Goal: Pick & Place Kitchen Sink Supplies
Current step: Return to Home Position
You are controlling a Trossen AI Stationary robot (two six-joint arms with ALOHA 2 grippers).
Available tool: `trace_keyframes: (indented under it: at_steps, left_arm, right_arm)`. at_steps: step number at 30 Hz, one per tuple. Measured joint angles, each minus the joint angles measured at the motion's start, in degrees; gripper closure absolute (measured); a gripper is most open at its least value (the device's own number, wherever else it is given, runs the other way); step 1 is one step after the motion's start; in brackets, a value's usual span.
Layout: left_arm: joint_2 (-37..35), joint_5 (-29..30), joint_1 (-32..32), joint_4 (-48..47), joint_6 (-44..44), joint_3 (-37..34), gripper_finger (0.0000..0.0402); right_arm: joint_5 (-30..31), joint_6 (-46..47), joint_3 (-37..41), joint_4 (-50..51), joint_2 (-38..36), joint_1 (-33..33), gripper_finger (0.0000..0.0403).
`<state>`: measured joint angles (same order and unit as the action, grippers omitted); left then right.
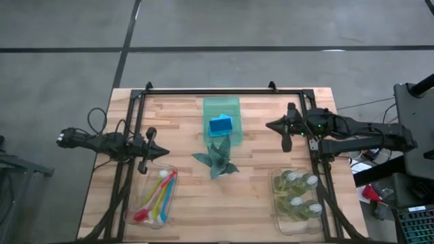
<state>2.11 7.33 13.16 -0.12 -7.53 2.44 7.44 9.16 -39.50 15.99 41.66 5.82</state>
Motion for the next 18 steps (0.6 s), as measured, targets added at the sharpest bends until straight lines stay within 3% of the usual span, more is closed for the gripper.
trace_keyframes:
  at_steps: [5, 13, 18]
  left_arm:
    - [0.00, 0.00, 0.01, 0.02, 0.02, 0.00, 0.0401]
    - [0.00, 0.00, 0.01, 0.01, 0.01, 0.00, 0.0401]
    - [0.00, 0.00, 0.01, 0.00, 0.00, 0.00, 0.0401]
  right_arm:
    - [0.01, 3.74, 7.06, -1.22, -5.88, -0.07, 0.0394]
    - [-3.47, -2.07, 16.41, -14.43, -14.51, -0.07, 0.0394]
    - [-5.74, -3.47, 20.20, -15.25, -19.36, -0.07, 0.0394]
